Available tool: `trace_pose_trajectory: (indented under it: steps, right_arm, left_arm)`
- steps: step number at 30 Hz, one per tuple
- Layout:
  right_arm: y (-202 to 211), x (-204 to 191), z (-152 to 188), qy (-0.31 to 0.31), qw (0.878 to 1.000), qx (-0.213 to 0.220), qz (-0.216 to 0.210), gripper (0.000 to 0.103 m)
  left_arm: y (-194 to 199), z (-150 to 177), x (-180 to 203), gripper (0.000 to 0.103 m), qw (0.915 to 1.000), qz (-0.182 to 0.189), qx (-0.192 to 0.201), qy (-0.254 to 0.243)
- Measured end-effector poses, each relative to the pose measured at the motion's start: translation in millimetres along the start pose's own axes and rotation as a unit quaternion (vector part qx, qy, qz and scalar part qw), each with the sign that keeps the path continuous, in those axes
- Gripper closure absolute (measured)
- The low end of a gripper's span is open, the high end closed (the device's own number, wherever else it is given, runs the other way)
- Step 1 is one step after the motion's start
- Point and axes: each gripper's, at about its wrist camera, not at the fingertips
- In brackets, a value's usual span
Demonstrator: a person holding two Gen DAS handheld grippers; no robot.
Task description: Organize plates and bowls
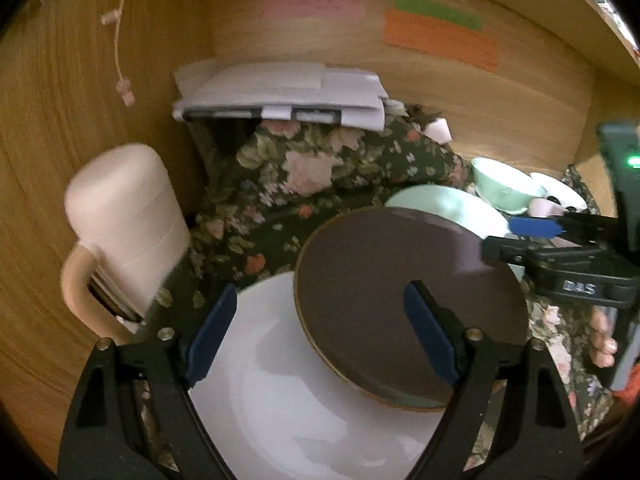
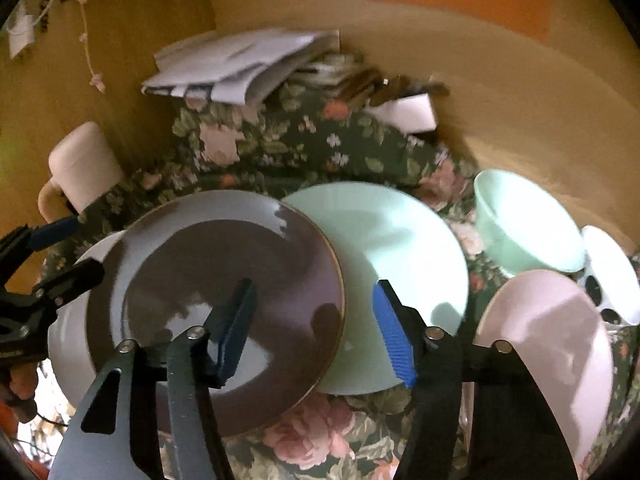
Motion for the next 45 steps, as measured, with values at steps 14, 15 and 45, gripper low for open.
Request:
trace_pose_trajectory:
  steps: [14, 15, 45]
  right_arm:
    - [-33, 13, -4, -0.001, 0.998, -0.057, -0.024, 0.067]
    - [-34, 13, -3, 0.0, 0.998, -0.058, -0.025, 0.07]
    - [-27, 9, 1, -0.008, 0.997, -0.056, -0.045, 0.074]
  left_arm:
    - [-23, -1, -9, 0.03, 0.9959, 0.031, -0.077, 0.038]
    - [-23, -1, -9, 0.034, 0.9956, 0.032, -0.079, 0.039]
    - [-28, 3, -2, 0.061, 0.9898, 0.072, -0.101, 0.071]
Point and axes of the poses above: each gripper's, at about its wrist camera, not at the fingertips, and y roughly against the way its jaws point, x to its right, z to its underside, and after that the axes turned 4 degrees about -x, right-handed
